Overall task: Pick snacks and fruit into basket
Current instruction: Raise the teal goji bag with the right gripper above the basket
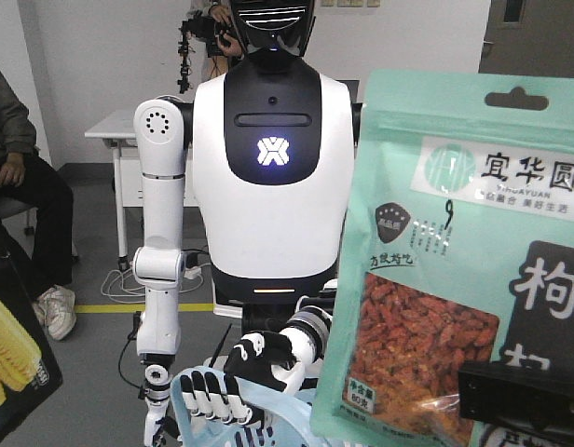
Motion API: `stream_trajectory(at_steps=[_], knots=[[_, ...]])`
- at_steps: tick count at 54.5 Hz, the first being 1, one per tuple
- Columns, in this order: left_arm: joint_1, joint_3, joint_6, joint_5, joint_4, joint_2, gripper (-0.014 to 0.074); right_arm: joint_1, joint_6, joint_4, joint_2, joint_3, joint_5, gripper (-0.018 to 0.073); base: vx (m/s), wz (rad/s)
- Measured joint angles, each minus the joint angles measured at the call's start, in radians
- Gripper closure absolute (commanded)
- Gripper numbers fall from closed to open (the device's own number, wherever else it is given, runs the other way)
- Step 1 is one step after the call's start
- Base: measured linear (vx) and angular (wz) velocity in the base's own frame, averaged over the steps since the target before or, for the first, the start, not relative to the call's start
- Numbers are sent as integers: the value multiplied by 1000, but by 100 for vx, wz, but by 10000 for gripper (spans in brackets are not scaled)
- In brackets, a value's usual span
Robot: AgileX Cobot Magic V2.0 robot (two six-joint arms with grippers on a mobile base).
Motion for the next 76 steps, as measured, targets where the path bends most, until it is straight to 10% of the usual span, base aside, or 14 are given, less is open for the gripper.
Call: stream_trajectory(at_steps=[76], knots=[[0, 0, 0, 6, 0, 0, 603, 0, -55, 121, 94, 0, -238, 567, 0, 0]])
